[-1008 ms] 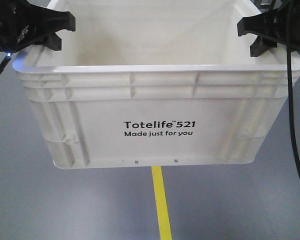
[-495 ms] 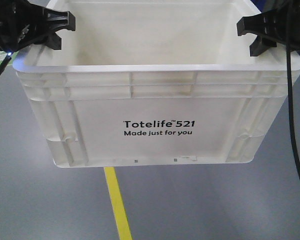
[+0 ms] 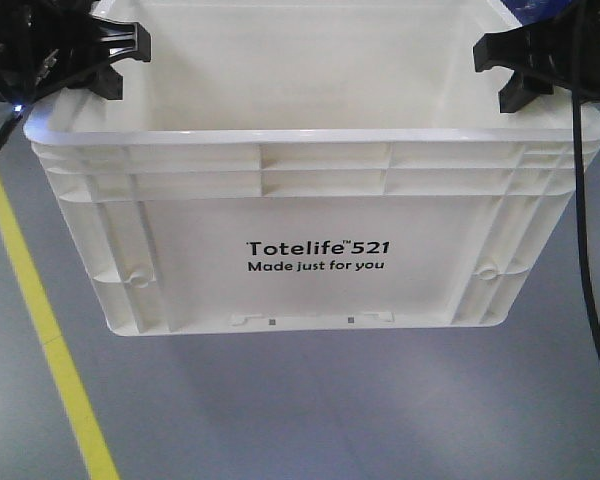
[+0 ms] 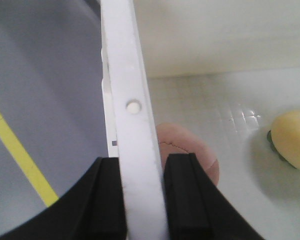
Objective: Place moving items into box and shelve
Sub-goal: 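Keep the tote gripped by both rims while driving across the floor, then carry the tote in both grippers toward the blue-bin shelf rack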
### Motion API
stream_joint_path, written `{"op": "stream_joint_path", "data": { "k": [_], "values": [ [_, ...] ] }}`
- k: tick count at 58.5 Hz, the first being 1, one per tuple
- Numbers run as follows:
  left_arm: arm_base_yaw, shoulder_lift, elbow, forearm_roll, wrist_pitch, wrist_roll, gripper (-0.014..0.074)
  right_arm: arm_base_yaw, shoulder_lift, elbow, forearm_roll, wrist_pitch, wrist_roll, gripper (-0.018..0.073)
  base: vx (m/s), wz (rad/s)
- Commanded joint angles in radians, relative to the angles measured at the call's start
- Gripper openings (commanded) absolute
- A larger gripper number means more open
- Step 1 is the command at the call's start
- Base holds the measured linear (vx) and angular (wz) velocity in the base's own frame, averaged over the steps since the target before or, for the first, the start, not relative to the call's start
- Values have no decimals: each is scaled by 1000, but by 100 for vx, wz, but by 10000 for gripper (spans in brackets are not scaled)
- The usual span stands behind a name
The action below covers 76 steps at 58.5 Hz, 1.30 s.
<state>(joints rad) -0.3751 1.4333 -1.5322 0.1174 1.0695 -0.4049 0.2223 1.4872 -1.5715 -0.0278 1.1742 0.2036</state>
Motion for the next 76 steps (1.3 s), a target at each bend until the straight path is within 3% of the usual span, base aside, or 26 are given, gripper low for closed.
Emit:
{"op": "stream_joint_path", "data": {
  "k": [1, 76],
  "values": [
    [6, -54, -43, 71, -105, 12, -1, -13, -49, -35, -88, -80, -15, -1, 57, -57],
    [6, -54, -43, 72, -105, 12, -1, -13, -49, -35, -97, -78, -14, -1, 47, -73]
  ]
}}
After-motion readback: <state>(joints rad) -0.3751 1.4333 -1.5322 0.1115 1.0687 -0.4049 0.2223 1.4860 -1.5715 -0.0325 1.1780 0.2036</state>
